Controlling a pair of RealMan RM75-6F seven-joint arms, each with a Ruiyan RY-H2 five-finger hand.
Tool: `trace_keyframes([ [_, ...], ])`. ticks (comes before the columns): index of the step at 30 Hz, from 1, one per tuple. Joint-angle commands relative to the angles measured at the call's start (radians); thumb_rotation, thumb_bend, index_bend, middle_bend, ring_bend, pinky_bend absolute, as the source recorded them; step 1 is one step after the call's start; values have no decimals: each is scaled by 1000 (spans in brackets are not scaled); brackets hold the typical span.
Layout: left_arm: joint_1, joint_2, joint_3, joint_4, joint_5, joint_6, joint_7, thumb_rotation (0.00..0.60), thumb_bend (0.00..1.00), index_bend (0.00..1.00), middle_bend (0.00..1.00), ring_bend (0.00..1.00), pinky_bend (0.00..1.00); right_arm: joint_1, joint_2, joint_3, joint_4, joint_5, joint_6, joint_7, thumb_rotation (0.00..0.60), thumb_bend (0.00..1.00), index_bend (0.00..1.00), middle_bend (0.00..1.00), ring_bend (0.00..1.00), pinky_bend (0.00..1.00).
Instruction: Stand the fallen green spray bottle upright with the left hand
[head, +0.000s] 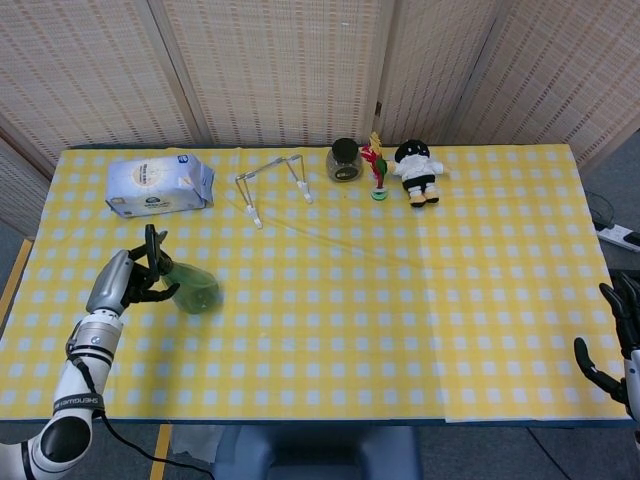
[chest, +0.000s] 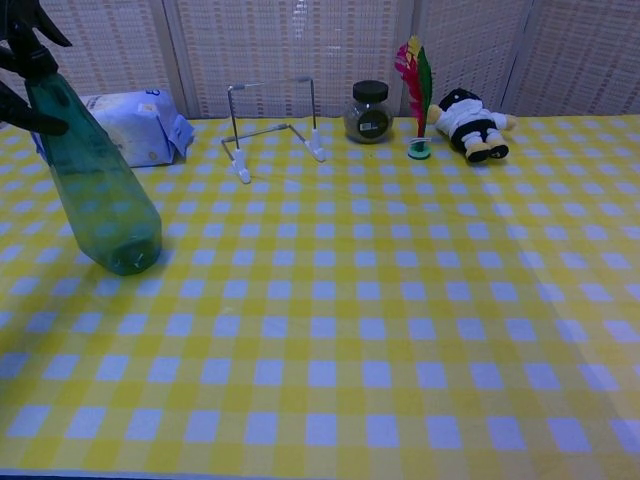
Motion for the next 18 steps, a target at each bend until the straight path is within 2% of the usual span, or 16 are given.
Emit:
trace_keyframes([
  [1, 4, -3, 12, 5, 27, 10, -6, 600, 508, 568, 1000, 1000, 1000, 1, 0, -2, 0, -1, -4, -2, 600, 456, 0, 0, 0, 0],
  [13, -6, -9, 29, 35, 28, -12, -18, 600, 506, 551, 1000, 1000, 1000, -1, 1, -1, -1, -1, 2, 0, 600, 456, 0, 0, 0, 0],
  [18, -9, -4, 31, 41, 26, -22, -27, 600, 488, 463, 1000, 1000, 1000, -2, 1, -1, 0, -2, 4, 1, 600, 456, 0, 0, 0, 0],
])
